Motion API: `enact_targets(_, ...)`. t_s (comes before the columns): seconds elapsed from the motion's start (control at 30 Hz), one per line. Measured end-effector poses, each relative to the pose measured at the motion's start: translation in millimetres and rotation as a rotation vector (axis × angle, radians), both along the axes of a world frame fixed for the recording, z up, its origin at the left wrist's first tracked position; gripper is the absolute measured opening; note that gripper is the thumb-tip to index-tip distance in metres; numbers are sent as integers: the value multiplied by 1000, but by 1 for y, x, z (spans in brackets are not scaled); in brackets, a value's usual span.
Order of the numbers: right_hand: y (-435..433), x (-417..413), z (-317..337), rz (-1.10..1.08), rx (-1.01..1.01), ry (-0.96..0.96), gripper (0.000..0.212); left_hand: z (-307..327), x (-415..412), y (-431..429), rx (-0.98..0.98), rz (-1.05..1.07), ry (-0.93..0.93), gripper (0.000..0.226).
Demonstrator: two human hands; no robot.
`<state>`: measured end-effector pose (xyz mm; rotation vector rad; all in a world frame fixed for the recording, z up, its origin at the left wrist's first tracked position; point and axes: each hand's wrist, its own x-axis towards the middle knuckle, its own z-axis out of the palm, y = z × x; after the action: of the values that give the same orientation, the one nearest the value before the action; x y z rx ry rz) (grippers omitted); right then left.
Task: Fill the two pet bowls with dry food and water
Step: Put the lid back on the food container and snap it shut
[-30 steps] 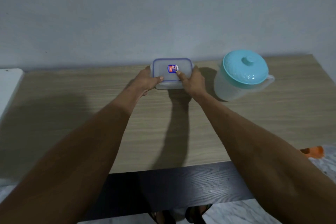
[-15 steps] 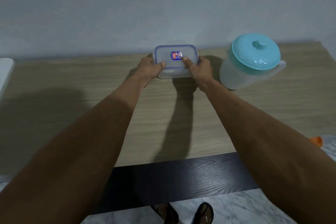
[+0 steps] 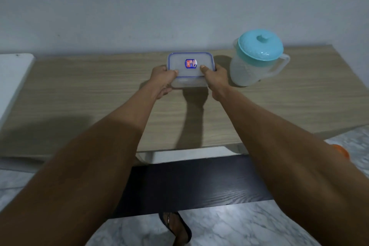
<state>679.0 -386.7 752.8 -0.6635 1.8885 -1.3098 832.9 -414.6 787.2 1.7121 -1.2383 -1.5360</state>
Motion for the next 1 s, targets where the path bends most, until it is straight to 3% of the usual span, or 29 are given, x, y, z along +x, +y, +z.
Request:
enact_targets(0.1,39,9,21,28,-14,7,39,17,8,39,-27,25,-5,6)
enact_targets(0.27,114,25,55,81,-68,-25,33,53,26,118,-132,71,-11,17)
enact_targets(0.53,229,48,68,128,-80,-22,36,75,51,242,-172,105,-25,13)
enact_targets(0.67,273,61,53,174,-30,-32,33,58,63,287,-142,140,-52,16)
enact_targets(0.8,307,77,29,175,37,-58,35,29,75,314,-61,138,-52,2)
enact_targets(1.0,313,95,-40,169,70,-102,36,-45,95,319,6,105,-6,24)
